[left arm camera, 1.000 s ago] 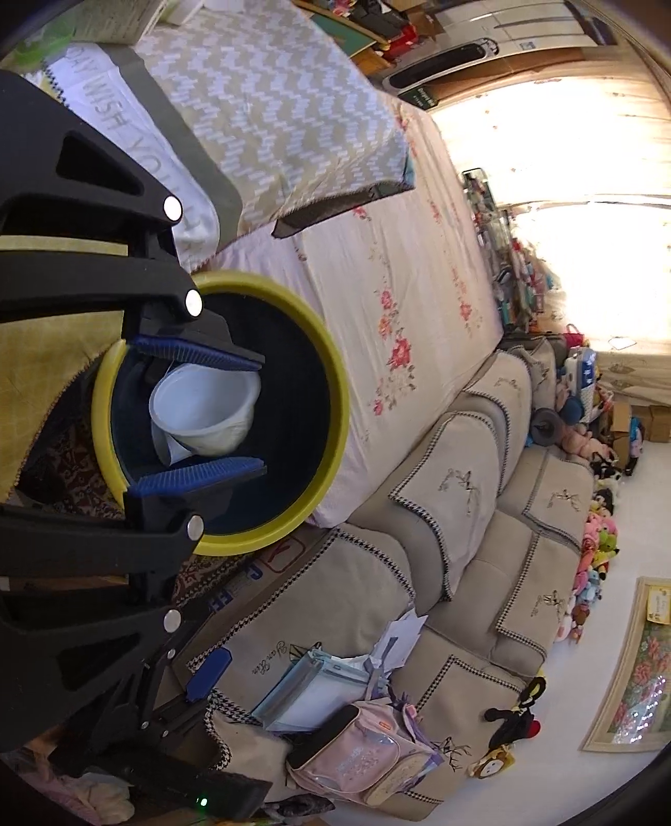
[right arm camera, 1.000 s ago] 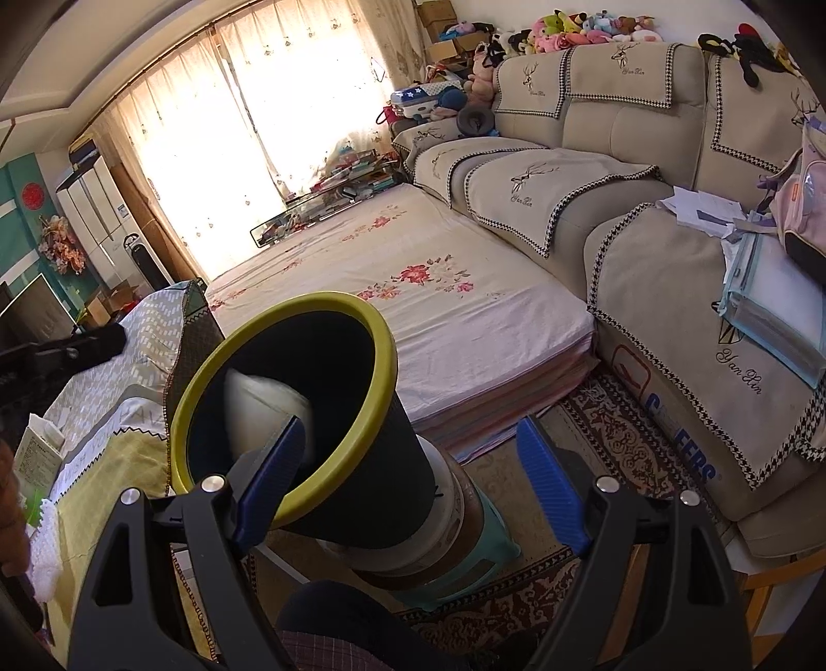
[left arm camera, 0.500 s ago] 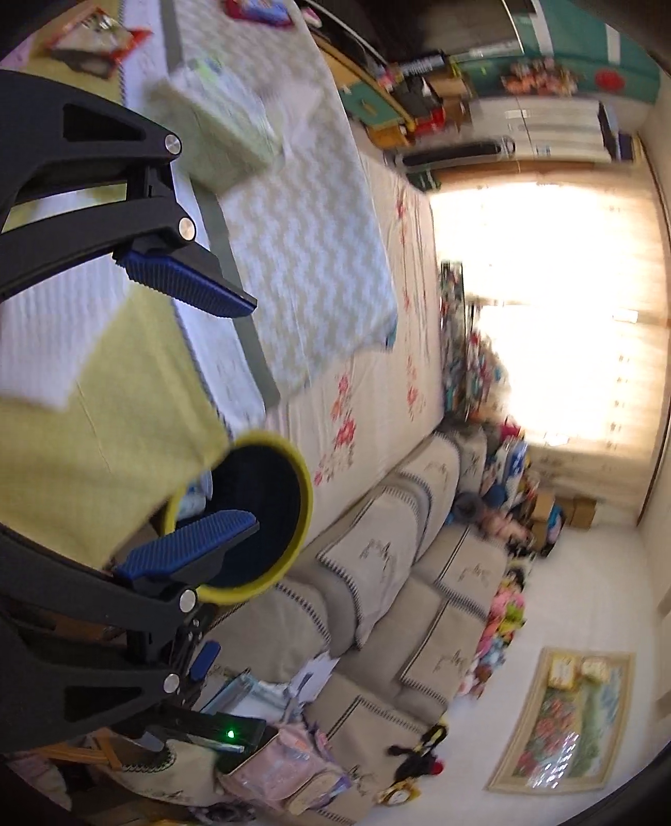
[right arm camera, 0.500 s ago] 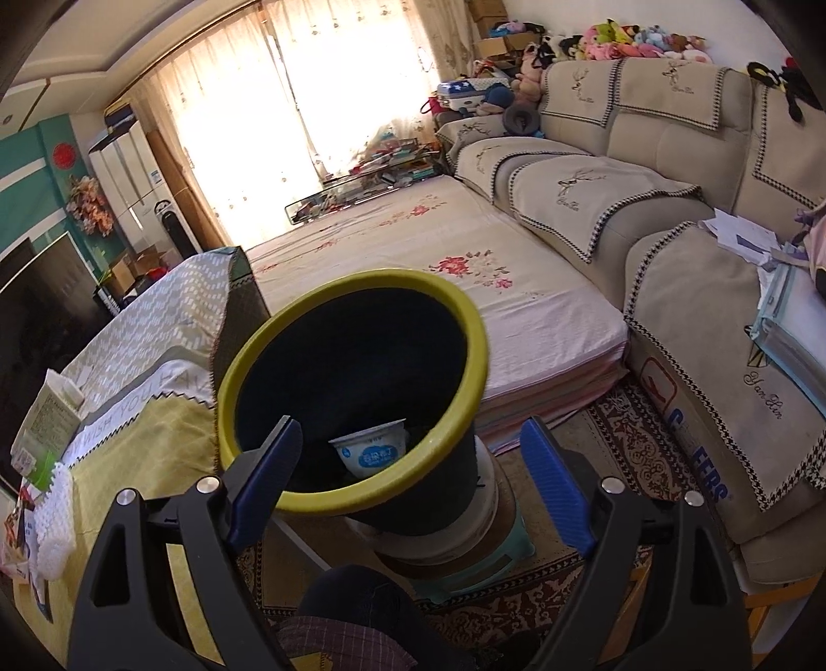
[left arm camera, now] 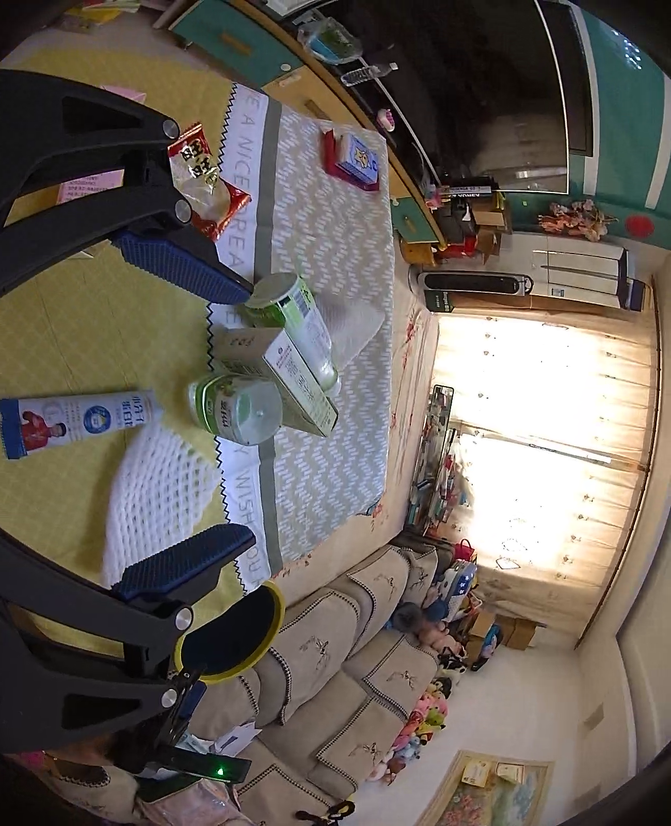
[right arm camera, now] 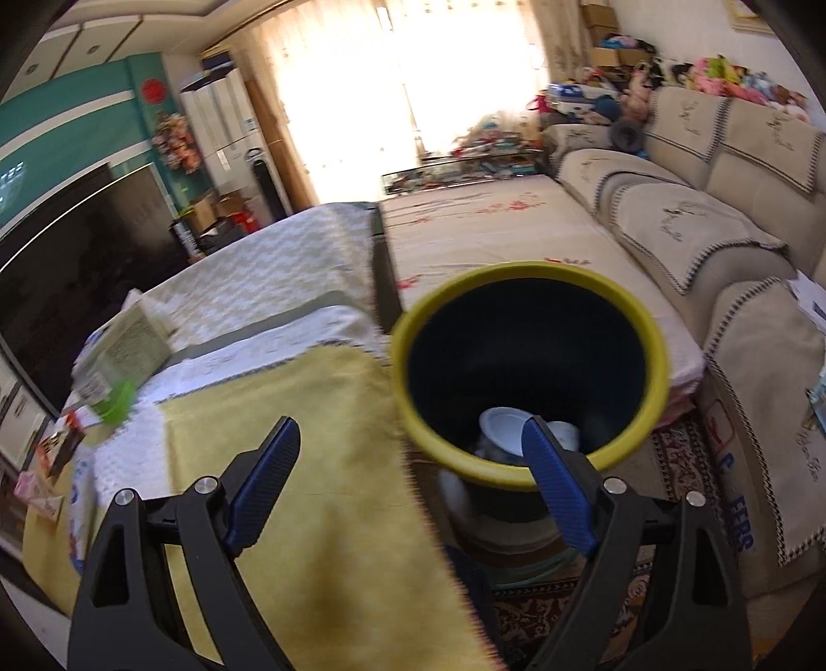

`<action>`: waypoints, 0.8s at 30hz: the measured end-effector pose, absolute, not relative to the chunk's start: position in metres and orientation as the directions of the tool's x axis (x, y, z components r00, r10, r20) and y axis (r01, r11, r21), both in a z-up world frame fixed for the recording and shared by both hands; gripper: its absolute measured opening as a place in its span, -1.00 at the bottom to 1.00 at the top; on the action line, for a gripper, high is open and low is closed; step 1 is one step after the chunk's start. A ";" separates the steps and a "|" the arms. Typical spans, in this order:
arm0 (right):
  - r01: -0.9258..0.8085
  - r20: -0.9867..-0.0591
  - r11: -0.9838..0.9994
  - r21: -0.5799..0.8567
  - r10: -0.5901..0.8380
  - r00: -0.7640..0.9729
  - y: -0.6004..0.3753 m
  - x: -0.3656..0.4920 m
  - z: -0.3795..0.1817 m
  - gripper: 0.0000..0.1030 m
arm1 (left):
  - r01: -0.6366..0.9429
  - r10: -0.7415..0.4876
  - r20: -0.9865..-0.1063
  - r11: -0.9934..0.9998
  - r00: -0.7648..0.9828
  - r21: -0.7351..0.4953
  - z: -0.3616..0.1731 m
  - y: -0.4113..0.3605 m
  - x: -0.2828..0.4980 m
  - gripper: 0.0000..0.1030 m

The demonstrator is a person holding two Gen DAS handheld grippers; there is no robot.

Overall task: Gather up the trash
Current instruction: 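Grasp the white foam net with the right tool and lift it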

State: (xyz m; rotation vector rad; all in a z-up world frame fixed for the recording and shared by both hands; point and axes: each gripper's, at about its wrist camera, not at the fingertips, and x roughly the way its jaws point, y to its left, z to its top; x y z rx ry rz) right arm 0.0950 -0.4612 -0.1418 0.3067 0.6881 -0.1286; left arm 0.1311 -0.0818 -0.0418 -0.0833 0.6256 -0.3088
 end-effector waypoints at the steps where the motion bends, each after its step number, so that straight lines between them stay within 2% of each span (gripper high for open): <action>1: 0.188 -0.640 0.953 0.238 0.008 0.768 -0.453 0.097 -0.140 0.61 | 0.258 -0.308 -0.565 0.951 0.765 -0.169 -0.044 -0.077 0.130 0.67; 9: -0.170 -0.611 0.941 0.291 0.320 0.724 -0.382 0.106 -0.126 0.72 | 0.252 -0.295 -0.586 0.955 0.755 -0.156 -0.057 -0.077 0.111 0.75; 15: -0.296 -0.639 0.938 0.181 0.341 0.690 -0.336 0.109 -0.125 0.73 | 0.237 -0.297 -0.593 0.955 0.749 -0.179 -0.064 -0.068 0.105 0.75; 24: -0.308 -0.693 0.940 0.146 0.320 0.647 -0.314 0.127 -0.147 0.73 | 0.221 -0.291 -0.593 0.957 0.751 -0.189 -0.067 -0.059 0.101 0.76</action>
